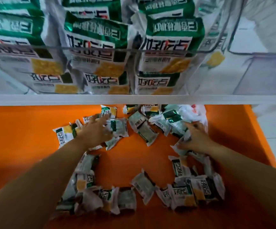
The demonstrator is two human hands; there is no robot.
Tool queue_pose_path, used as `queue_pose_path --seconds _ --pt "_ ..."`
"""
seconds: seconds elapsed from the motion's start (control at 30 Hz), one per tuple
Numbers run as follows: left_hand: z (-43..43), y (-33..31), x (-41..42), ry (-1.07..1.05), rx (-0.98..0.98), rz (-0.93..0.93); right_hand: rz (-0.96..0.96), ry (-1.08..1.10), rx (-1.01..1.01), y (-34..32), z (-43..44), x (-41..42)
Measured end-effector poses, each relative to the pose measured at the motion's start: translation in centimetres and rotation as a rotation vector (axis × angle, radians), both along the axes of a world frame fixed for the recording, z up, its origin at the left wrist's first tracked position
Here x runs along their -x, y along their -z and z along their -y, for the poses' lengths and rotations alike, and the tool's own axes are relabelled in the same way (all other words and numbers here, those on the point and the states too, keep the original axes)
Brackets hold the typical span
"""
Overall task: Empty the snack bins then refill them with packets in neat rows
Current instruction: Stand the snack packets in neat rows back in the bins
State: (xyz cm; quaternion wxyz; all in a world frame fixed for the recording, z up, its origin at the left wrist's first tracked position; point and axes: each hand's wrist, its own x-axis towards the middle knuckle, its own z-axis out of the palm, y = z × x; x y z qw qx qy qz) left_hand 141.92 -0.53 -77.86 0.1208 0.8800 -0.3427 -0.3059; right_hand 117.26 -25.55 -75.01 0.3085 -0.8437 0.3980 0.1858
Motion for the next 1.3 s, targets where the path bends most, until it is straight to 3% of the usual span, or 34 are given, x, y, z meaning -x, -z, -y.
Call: queue_pose_path --seconds 0.27,0.33,0.43,0.6,0.7,0.83,1.03,1.13,1.2,1.3 --pt "3.0 0.1 2.4 0.193 -0.036 -0.094 0.117 -0.091 -0.283 1.1 -1.6 0.0" --pt "2.4 0.5 3.3 0.242 0.013 -0.154 0.182 -0.016 -0.259 1.2 -0.7 -0.4" --pt "0.9 0.9 4.5 0.273 0.041 -0.327 0.172 -0.048 -0.046 1.4 0.5 -1.2" --pt "0.2 1.2 4.6 0.16 -0.087 -0.212 0.099 -0.058 -0.181 2.8 1.3 -1.7" --pt "0.2 1.9 4.5 0.092 -0.078 -0.36 0.03 -0.042 -0.285 3.1 1.3 -1.8" --pt "0.8 2.4 5.7 0.051 -0.046 -0.425 -0.011 -0.045 -0.449 2.9 -0.6 -1.0" --pt "1.4 3.2 7.4 0.005 0.027 -0.514 0.067 0.226 -0.69 2.9 -3.4 -1.1" --pt "2.0 2.8 8.6 -0.096 0.086 -0.686 0.099 0.266 -0.814 3.4 -5.1 -1.8" --pt "2.5 2.8 9.5 -0.251 0.187 -0.806 0.115 0.237 -0.825 3.5 -5.9 -2.3" --pt "2.9 2.3 9.3 -0.394 0.317 -0.762 0.139 0.11 -0.647 3.6 -5.9 -2.6"
